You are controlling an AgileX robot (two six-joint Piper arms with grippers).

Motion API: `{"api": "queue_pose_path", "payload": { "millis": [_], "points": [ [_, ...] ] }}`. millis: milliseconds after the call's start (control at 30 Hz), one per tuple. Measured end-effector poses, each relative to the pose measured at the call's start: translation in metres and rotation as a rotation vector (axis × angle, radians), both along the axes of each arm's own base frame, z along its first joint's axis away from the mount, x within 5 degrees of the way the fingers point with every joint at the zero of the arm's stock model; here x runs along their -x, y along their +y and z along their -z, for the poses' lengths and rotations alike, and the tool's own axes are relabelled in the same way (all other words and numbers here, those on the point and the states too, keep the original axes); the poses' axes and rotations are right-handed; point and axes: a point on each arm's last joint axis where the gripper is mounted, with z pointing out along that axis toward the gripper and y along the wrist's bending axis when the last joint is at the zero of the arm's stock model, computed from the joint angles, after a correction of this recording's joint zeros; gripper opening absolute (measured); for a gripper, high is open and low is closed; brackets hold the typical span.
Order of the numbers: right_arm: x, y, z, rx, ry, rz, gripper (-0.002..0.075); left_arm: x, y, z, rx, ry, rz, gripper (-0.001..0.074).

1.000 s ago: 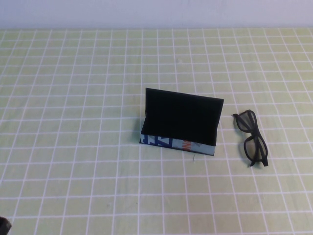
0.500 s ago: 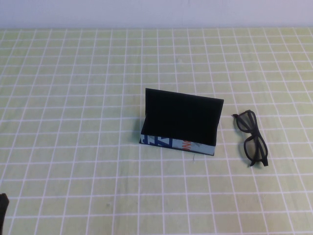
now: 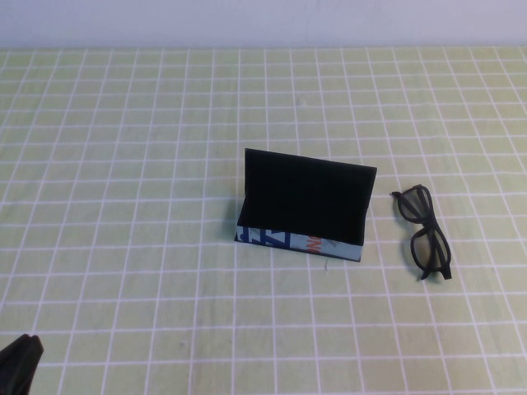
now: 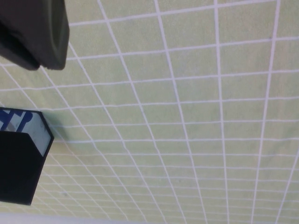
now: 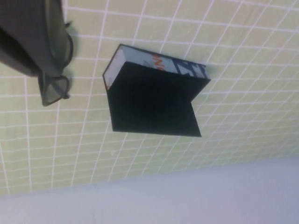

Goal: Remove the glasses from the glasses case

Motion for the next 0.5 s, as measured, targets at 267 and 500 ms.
{"api": "queue_pose_path", "payload": {
  "millis": [267, 500],
  "points": [
    [-0.001, -0.006, 0.008, 0.094, -0.052, 0.058, -0.0016, 0.000, 0.000, 0.000, 0.000, 0.000, 0.001, -0.0004],
    [0.013, -0.022, 0.034, 0.093, -0.196, 0.234, -0.0016, 0.000, 0.000, 0.000, -0.002, 0.000, 0.004, -0.0004]
  ]
}}
